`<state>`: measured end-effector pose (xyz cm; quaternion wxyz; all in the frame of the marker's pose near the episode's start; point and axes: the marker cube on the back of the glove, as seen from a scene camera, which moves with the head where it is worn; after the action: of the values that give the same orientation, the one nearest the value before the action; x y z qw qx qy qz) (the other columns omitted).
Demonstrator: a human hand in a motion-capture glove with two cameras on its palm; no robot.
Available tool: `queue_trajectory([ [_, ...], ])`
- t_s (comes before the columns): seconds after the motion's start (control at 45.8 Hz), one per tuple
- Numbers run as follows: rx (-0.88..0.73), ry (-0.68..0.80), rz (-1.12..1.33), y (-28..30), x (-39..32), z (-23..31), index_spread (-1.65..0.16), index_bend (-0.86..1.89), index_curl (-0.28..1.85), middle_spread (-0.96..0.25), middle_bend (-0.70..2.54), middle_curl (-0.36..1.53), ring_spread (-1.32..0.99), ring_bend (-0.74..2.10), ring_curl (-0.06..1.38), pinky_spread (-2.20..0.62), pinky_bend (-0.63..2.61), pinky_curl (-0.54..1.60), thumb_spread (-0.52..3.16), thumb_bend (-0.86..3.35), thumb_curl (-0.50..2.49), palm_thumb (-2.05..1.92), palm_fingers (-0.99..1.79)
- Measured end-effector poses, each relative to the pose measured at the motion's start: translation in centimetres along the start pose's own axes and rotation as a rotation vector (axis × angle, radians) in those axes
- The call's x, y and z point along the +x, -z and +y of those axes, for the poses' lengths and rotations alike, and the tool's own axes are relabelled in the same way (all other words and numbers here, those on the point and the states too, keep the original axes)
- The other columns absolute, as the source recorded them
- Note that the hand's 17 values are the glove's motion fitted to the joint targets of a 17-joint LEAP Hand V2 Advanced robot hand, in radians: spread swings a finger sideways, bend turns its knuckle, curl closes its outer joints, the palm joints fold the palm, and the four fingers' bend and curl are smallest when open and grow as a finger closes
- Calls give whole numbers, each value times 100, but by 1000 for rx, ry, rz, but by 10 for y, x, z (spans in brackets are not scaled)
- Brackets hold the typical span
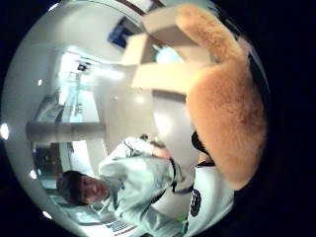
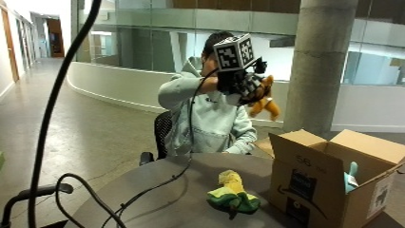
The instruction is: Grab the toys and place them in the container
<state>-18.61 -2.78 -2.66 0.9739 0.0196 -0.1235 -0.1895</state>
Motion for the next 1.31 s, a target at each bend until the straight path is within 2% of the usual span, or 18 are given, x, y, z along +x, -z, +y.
queue_trajectory([
  [0.153, 312, 10, -218, -12, -43, -53, -30, 41, 8, -30, 93, 72, -28, 132, 54, -38, 95, 44, 75, 13, 86, 68, 102],
  [0.218, 244, -21, -278, -34, -56, -74, -31, 25, 5, -31, 84, 72, -27, 134, 56, -38, 104, 46, 78, 10, 85, 64, 86],
  [0.24, 194, -35, -289, -42, -59, -79, -30, 11, 3, -28, 72, 68, -27, 129, 54, -36, 107, 47, 93, 7, 80, 56, 52],
  [0.284, 111, -63, -310, -55, -61, -88, -27, 17, 12, -21, 52, 66, -22, 102, 54, -26, 104, 54, 100, -3, 73, 41, -38],
  [0.327, 68, -79, -330, -64, -61, -94, -25, 18, 12, -14, 39, 58, -17, 77, 47, -21, 98, 50, 103, -9, 67, 28, -58],
  [0.415, 49, -73, -324, -73, -52, -101, -23, 12, 12, -7, 20, 49, -11, 47, 32, -13, 87, 40, 107, -8, 60, 16, -55],
  [0.524, 53, -41, -263, -77, -55, -86, -23, 9, 13, -2, 11, 43, -7, 30, 24, -7, 77, 35, 110, -5, 54, 10, -45],
  [0.72, 111, -7, -195, -48, -21, -48, -23, 10, 15, 2, 12, 36, -4, 20, 22, -2, 64, 31, 115, -3, 46, 5, -31],
  [0.917, 119, -68, -119, -34, 47, 8, -23, 13, 17, 2, 19, 35, -5, 23, 24, 0, 55, 29, 122, -1, 41, 4, -10],
  [1.026, 15, -130, -69, -50, 114, 27, -23, 15, 19, 1, 24, 37, -6, 25, 26, 0, 52, 29, 128, 0, 39, 7, -2],
  [1.113, -97, -173, 8, -84, 160, 38, -24, 18, 21, 0, 22, 37, -6, 22, 25, 1, 52, 29, 133, 0, 37, 8, -5],
  [1.223, -220, -194, 98, -139, 175, 54, -27, 20, 24, -2, 15, 35, -6, 15, 24, 1, 53, 30, 140, 0, 36, 9, -13],
  [1.31, -343, -149, 195, -174, 171, 65, -29, 17, 26, -5, 9, 32, -6, 14, 23, 0, 55, 31, 137, -1, 35, 10, -23],
])
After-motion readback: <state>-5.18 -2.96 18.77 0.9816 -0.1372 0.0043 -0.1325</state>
